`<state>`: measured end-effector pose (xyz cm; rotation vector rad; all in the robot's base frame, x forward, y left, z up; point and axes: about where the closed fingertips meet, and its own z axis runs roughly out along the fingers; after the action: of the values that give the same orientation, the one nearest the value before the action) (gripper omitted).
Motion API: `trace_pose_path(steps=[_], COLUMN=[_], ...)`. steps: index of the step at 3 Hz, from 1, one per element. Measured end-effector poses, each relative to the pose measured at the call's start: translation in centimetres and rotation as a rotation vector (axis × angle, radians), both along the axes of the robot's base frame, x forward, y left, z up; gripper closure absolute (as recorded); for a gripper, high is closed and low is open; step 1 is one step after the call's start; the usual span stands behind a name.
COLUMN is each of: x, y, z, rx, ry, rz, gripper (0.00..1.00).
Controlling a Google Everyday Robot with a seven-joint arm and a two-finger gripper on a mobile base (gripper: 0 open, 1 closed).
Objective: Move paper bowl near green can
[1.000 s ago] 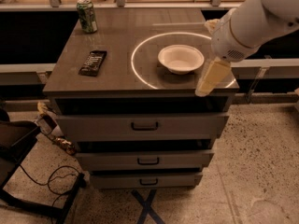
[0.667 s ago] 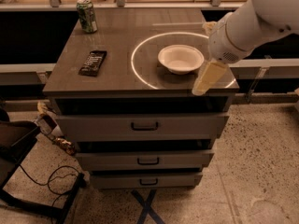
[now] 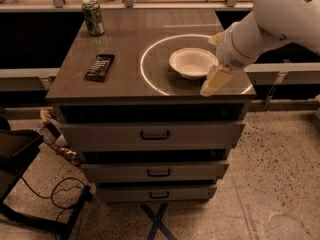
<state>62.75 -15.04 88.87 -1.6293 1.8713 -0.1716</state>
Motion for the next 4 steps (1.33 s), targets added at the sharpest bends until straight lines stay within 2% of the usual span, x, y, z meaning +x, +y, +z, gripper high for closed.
trace_pose_path(steps=[3,4], x=[2.5,2.5], y=[1.0,1.1], z=[-4.2,-4.3], rx=[0.001,0.001], ry=[0.056,0.058], rz=[0.009,0.011], gripper=[0.87,1.0])
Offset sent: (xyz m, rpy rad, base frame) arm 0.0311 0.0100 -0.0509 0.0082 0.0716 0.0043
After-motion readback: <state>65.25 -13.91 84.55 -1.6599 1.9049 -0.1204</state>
